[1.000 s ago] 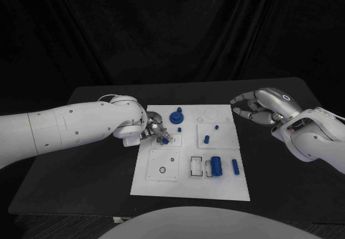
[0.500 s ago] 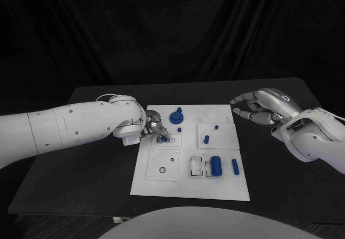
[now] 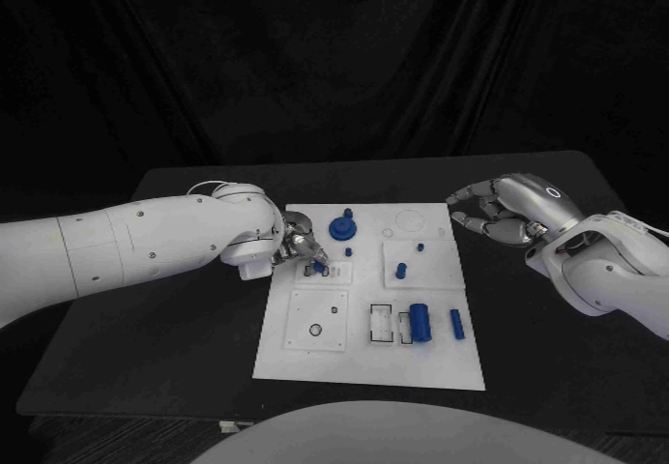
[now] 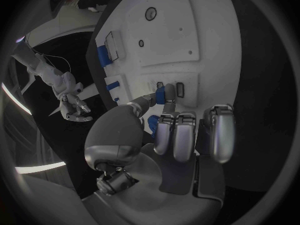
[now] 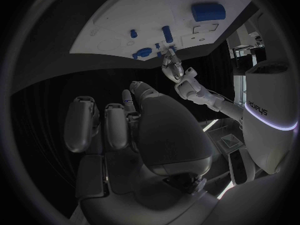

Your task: Assemble the parts on the task board

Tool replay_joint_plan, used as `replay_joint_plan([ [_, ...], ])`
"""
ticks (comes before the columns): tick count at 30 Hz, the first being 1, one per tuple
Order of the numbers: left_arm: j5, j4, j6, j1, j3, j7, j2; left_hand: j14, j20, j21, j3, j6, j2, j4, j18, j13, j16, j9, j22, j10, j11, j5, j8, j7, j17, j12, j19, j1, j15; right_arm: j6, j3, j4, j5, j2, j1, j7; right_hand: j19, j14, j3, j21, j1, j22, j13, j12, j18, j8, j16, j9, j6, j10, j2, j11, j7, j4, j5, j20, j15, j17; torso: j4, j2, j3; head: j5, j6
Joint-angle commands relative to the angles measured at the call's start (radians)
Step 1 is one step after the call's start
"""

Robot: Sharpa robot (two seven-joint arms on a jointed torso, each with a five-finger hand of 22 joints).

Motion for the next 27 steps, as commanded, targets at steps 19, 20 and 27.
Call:
replay_joint_plan([
  [19, -0.003, 0.005, 0.028, -0.008, -0.002, 0.009, 0.011, 0.108, 0.0, -0.002, 0.009, -0.001, 0.009, -0.003, 0.011, 0.263, -0.001, 0.0, 0.116, 0.104, -0.004, 0.005, -0.003, -0.005, 0.263, 0.004, -0.003, 0.002, -0.003, 0.006, 0.001, -0.002, 0.007, 0.001, -0.004, -0.021, 0.012, 0.034, 0.009, -0.005, 0.008, 0.169, 0.16, -0.007, 0.007, -0.007, -0.005, -0.002, 0.007, 0.036, 0.002, 0.009, 0.002, 0.0, 0.008, 0.006, 0.008, -0.003, -0.0006, 0.0, 0.0014, 0.002, 0.0],
  [20, -0.003, 0.005, 0.028, -0.008, -0.002, 0.009, 0.011, 0.108, 0.0, -0.003, 0.01, -0.001, 0.009, -0.003, 0.012, 0.263, -0.001, 0.0, 0.115, 0.104, -0.004, 0.005, -0.003, -0.005, 0.263, 0.004, -0.005, 0.001, -0.003, 0.006, 0.001, -0.002, 0.007, 0.001, -0.004, -0.021, 0.012, 0.034, 0.009, -0.005, 0.008, 0.169, 0.16, -0.007, 0.007, -0.007, -0.005, -0.002, 0.007, 0.036, 0.002, 0.009, 0.002, 0.0, 0.008, 0.006, 0.008, -0.003, -0.0002, 0.0, 0.0013, 0.002, 0.0],
  [27, -0.002, 0.006, 0.032, -0.01, -0.002, 0.008, 0.01, 0.108, 0.0, -0.003, 0.01, -0.001, 0.009, -0.003, 0.012, 0.263, -0.001, 0.0, 0.115, 0.104, -0.004, 0.005, -0.003, -0.005, 0.263, 0.004, -0.005, 0.001, -0.003, 0.007, 0.001, -0.003, 0.008, 0.001, -0.004, -0.021, 0.012, 0.034, 0.009, -0.005, 0.008, 0.169, 0.16, -0.007, 0.007, -0.007, -0.005, -0.002, 0.007, 0.036, 0.002, 0.009, 0.002, 0.0, 0.008, 0.006, 0.008, -0.003, 0.0008, 0.0, 0.0011, 0.002, 0.0],
])
